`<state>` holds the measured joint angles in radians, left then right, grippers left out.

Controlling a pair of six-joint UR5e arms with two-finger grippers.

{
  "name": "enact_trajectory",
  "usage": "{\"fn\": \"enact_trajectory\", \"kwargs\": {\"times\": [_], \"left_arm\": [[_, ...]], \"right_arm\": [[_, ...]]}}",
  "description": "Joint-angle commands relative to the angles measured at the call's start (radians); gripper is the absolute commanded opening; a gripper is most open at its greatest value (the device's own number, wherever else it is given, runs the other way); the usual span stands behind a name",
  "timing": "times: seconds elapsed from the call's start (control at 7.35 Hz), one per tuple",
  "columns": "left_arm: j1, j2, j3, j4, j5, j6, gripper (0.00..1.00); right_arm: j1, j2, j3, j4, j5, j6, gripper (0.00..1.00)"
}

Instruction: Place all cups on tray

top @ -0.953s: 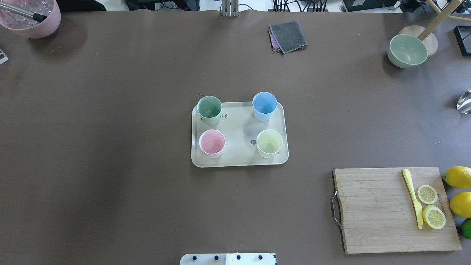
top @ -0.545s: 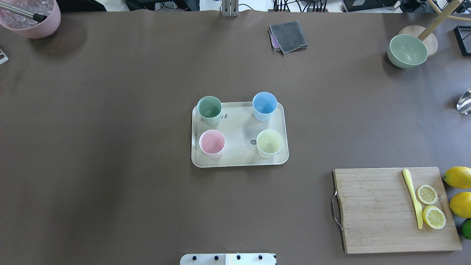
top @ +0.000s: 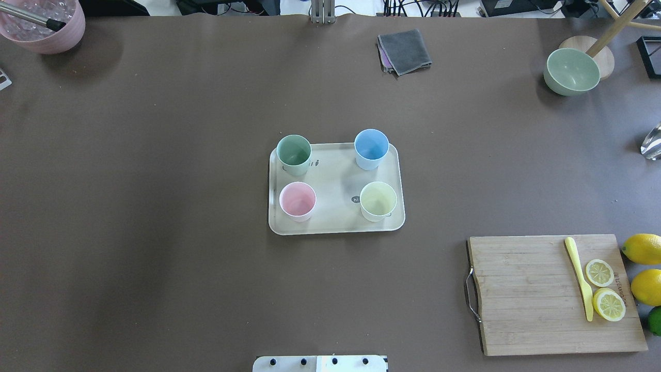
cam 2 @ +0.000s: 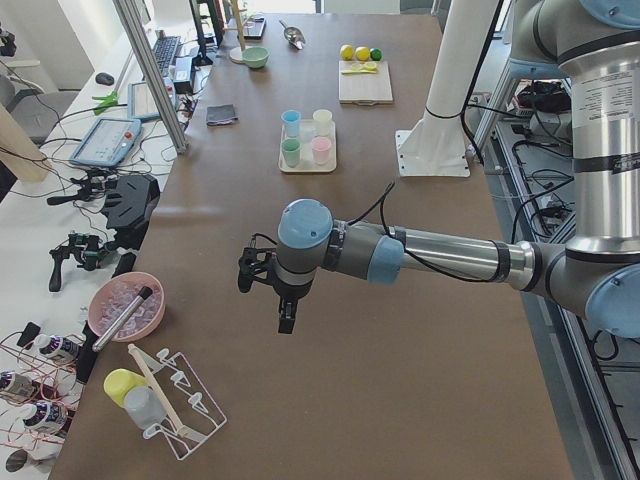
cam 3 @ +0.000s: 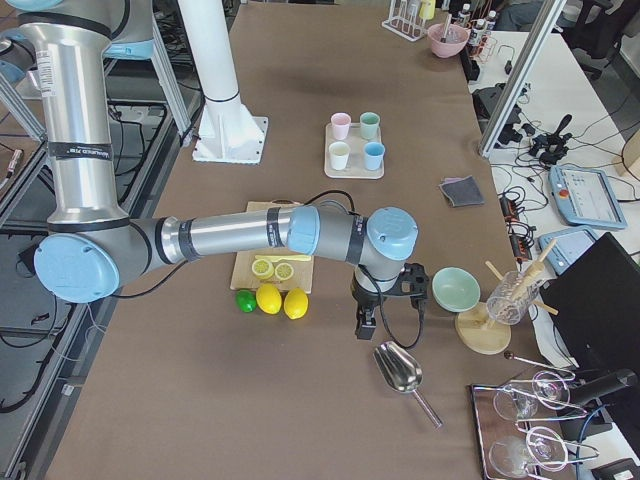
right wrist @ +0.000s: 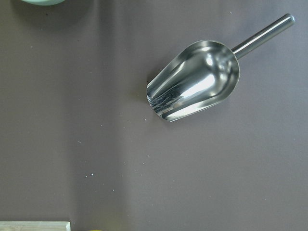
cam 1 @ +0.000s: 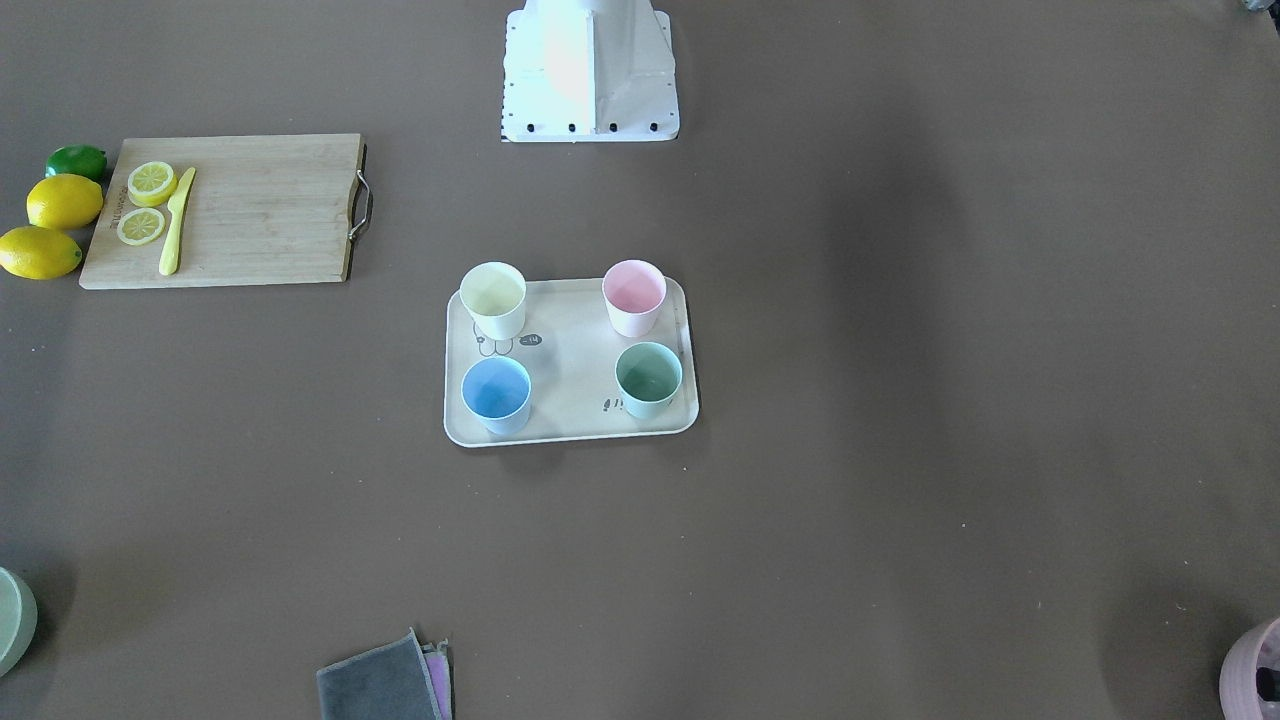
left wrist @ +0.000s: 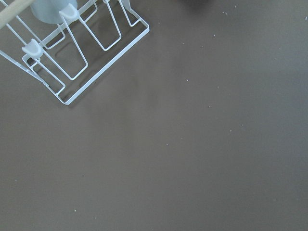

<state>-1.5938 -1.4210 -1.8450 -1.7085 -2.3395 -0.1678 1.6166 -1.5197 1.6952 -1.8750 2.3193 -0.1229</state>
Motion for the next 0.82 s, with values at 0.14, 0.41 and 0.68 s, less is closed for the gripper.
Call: {"fn": "enact_trajectory", "kwargs": {"times": [0.14, 0.41, 0.68], "left_arm": [[0.0, -0.018, 0.019, 0.0, 0.0, -0.002, 0.98], [0.0, -0.038, 0.038, 0.0, -0.001, -0.004, 0.98], [0.0, -0.039, 0.038, 0.0, -0.001, -0.004, 0.98]], "right_arm": [[0.0, -0.003, 0.003, 0.0, 0.008, 0.0, 1.0], [0.0, -0.005, 0.003, 0.0, 0.008, 0.0, 1.0], [0.0, -0.016, 0.006, 0.0, 0.009, 0.0, 1.0]]}}
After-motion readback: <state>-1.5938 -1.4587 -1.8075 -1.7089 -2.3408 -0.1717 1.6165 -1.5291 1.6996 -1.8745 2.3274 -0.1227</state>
